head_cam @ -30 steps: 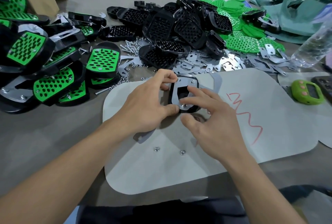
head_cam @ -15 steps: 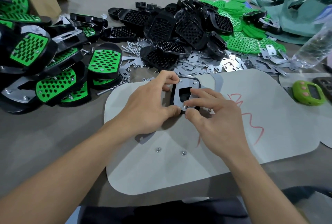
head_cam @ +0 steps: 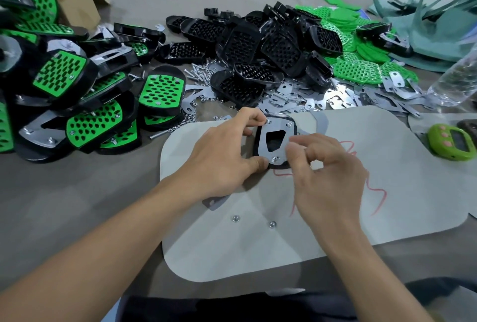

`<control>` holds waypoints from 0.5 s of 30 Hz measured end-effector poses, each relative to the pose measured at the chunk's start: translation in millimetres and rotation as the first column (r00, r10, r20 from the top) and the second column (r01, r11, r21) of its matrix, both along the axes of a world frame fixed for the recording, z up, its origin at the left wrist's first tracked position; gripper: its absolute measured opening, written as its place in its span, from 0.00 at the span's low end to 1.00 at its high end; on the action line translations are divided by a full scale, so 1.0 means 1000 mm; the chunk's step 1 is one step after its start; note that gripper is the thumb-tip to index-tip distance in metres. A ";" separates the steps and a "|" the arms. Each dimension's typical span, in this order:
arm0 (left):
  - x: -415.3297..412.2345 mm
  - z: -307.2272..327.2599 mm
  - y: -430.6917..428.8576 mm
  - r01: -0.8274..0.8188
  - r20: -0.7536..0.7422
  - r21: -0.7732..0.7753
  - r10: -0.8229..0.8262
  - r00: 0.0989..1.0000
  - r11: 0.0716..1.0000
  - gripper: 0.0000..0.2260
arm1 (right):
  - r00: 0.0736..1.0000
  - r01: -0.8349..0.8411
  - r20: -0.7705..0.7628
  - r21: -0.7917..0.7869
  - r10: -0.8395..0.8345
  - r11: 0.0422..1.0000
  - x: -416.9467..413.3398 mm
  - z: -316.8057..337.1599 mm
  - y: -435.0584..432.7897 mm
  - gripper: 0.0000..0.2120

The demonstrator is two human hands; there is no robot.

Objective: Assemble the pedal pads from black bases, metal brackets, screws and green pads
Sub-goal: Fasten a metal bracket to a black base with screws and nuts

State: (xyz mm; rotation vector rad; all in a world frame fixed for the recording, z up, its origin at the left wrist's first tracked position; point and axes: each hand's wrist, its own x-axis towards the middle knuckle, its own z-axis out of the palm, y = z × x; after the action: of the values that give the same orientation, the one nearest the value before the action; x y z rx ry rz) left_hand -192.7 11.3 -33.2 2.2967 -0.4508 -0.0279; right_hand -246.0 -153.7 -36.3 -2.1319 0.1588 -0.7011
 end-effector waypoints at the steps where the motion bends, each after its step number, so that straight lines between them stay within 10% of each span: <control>1: 0.000 0.000 0.000 0.000 0.000 0.000 0.000 1.000 1.000 0.29 | 1.000 -0.002 0.024 0.043 0.001 0.999 -0.001 0.001 -0.001 0.10; 15: -0.001 -0.003 0.000 0.008 -0.018 -0.025 -0.008 1.000 1.000 0.30 | 0.992 -0.119 -0.013 0.262 0.127 0.958 -0.001 0.001 -0.005 0.11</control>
State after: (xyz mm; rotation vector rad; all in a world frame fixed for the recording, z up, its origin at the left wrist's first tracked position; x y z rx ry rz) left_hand -193.4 11.4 -36.5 2.2685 -0.4485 -0.0464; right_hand -246.7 -158.3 -35.3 -1.8823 0.1253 -0.5440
